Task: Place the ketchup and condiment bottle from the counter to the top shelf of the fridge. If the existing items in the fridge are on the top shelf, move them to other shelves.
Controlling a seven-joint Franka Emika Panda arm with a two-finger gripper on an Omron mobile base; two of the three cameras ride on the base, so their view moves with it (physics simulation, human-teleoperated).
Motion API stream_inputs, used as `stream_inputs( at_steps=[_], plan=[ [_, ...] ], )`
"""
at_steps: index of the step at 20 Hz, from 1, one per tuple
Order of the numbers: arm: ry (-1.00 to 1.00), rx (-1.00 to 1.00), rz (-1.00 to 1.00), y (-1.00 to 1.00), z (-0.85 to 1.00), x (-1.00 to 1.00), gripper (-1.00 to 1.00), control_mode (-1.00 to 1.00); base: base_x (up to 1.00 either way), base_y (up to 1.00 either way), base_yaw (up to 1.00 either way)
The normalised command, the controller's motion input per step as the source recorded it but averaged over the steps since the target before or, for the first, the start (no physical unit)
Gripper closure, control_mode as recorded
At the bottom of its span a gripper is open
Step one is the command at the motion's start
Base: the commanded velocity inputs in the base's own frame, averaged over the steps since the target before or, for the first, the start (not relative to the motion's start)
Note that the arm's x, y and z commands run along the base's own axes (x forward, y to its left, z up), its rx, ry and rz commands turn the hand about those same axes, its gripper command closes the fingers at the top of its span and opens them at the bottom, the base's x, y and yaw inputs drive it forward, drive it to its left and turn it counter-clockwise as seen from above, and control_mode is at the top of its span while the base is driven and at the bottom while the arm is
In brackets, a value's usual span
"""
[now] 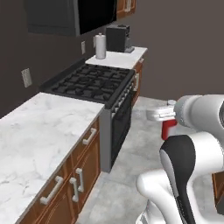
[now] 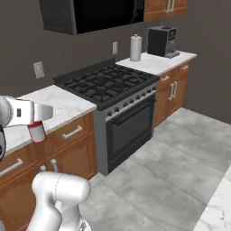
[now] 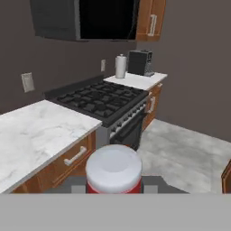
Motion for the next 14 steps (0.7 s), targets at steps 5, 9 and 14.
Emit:
stream_inputs(
  at_steps=[5, 9, 14],
  plan=[
    [0.0, 0.0, 0.0, 0.0, 0.0, 0.0, 1.0, 1.0, 0.23, -0.63, -0.68],
    [0.0, 0.0, 0.0, 0.0, 0.0, 0.0, 1.0, 1.0, 0.65, -0.58, -0.55],
    [0.0, 0.0, 0.0, 0.0, 0.0, 0.0, 1.0, 1.0, 0.95, -0.25, -0.42]
  ],
)
